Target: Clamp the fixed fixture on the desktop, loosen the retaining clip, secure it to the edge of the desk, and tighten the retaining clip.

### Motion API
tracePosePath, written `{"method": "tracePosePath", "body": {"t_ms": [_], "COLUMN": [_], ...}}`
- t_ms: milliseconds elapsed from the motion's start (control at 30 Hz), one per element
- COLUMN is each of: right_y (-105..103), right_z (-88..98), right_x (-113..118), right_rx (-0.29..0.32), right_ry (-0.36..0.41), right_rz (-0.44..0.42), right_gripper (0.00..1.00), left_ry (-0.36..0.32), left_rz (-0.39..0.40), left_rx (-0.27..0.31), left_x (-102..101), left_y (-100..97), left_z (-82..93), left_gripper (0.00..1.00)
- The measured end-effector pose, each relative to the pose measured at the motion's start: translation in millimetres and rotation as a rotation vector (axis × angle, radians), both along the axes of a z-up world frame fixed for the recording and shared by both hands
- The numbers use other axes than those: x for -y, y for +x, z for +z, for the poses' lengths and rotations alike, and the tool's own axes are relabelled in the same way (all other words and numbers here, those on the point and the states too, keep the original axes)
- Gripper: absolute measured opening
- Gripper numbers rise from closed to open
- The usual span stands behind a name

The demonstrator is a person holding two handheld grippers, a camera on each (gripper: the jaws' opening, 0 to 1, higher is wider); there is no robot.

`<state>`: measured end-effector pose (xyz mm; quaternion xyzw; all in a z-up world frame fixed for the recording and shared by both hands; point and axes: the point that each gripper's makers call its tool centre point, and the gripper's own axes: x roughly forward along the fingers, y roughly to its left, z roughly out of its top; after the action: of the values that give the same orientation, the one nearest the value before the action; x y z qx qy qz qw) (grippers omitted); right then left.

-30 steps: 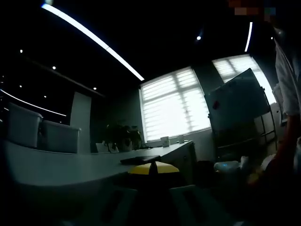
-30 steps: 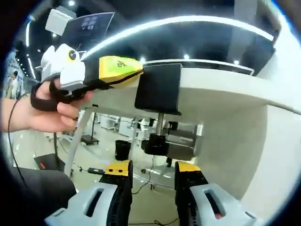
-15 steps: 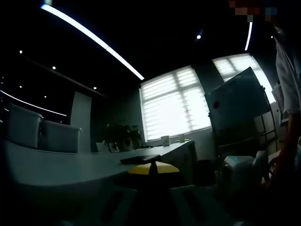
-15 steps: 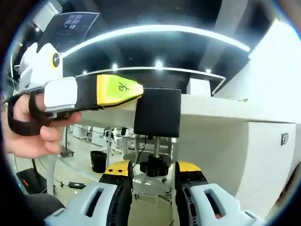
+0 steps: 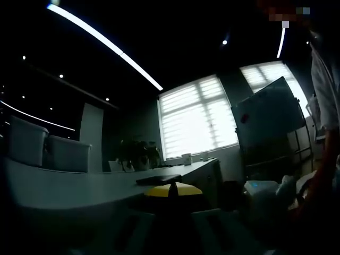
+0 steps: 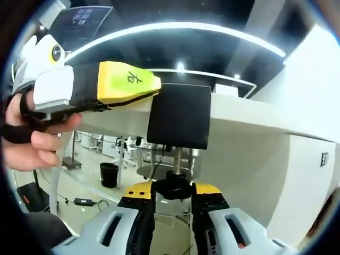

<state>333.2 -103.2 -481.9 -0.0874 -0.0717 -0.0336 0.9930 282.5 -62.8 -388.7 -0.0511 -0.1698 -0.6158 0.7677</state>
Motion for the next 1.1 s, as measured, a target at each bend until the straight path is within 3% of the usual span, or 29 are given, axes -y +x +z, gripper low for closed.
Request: {"method": "tracePosePath", "body": {"t_ms": [133,200,433,533,700,833,933,1000,1100], "right_y": [3,2,4,4,3,3,6,5,-6], "right_z": [0.0,0.3,-0.9,-2.2,-3.2,-3.6,-13.2,-25.7,-24.1], "right_x": [-4,-5,-12,-12,-16,-16,-5,3,0], "right_rx": [0.004,0.004,-0.036,-0.054,-0.094,-0.106,-0.140,-0.188,-0.156], "right_ry": [0.046,0.014,0.026,-0.048,-0.087,-0.072,-0.027,-0.081,0.030], "right_rz": [0.124,0.172,0.386,0.465,0.577,0.575,0.475,0.382,0.331], "right_gripper": [0.24,0.24,0.24,0.24,0.24,0.24,0.30,0.34,0.34], "left_ry": [0.000,0.001,0.000,-0.001,-0.002,0.008,0.007,0.009,0.006], "left_rz": [0.000,0.001,0.001,0.000,-0.005,0.005,0.006,0.005,0.005], "left_rx": [0.000,0.001,0.001,-0.001,-0.001,0.011,0.009,0.009,0.011], "left_x": [0,0,-1,-1,-1,-1,-2,-1,-2], "left_y": [0.2,0.2,0.4,0.6,0.7,0.3,0.7,0.7,0.7], "left_z": [-0.1,-0.2,-0.3,-0.4,-0.4,-0.3,-0.1,0.0,1.6], "left_gripper": [0.01,0.01,0.01,0.01,0.01,0.01,0.01,0.01,0.01]}}
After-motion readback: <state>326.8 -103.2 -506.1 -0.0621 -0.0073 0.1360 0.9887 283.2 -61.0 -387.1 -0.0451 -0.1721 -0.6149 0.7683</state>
